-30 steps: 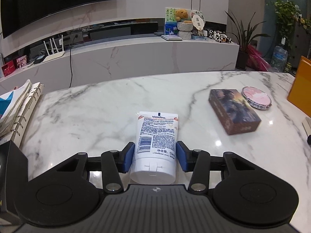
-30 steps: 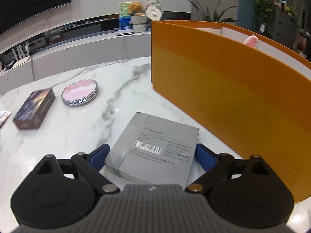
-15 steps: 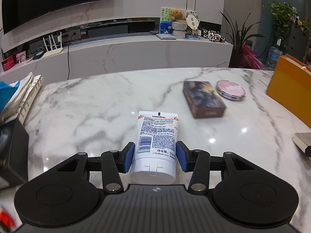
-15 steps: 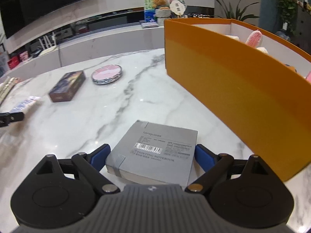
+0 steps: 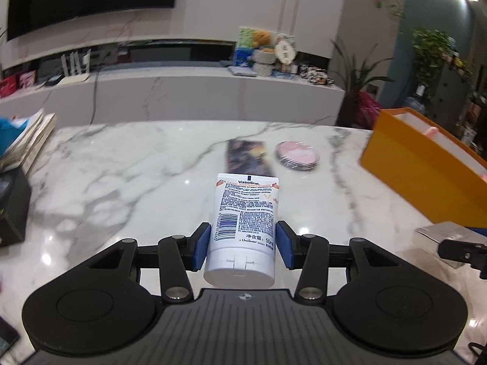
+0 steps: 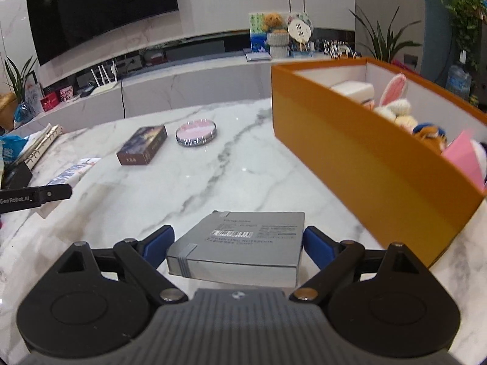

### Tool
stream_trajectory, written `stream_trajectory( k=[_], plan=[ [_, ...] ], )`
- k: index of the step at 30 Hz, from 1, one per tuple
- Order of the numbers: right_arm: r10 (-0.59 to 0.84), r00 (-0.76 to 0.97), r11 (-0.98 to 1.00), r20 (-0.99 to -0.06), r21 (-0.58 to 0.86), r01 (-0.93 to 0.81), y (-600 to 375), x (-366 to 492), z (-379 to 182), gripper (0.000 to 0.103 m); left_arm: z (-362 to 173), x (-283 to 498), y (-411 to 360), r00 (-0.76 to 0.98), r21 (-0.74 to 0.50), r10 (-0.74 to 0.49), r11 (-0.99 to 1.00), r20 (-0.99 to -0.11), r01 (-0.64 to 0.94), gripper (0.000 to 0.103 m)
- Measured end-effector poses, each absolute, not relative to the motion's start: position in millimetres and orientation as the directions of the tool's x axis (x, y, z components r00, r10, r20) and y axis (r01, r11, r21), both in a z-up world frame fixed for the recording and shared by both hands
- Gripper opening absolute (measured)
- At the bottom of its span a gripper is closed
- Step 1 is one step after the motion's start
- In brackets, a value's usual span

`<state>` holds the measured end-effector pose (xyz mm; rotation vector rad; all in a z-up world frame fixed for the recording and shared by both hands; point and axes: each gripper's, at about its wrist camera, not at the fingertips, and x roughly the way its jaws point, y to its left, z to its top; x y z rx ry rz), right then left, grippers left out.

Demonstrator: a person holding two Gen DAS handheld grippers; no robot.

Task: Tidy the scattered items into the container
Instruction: 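Carry the lotion tube with the left tool while the right tool carries the grey box to the orange box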

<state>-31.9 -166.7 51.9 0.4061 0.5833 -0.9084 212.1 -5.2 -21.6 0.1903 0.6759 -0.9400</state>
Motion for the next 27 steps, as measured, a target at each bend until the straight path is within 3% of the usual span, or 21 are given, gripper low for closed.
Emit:
stream_trajectory(
  k=[13, 27],
  plan=[
    [-0.674, 0.492, 0.540, -0.551, 0.088, 0.837, -173.9, -62.9, 92.0, 0.092, 20.8, 175.5, -51.2, 0.353, -0.105, -0.760, 0.480, -0.546, 0.871, 0.054],
    [-0.785, 0.453, 0.504, -0.423, -0.008, 0.864, -215.0, -118.6, 159.8, 0.091, 77.1, 120.1, -156.1, 0.209, -0.062, -0.866, 0.265, -0.454, 0.962, 0.054]
  ],
)
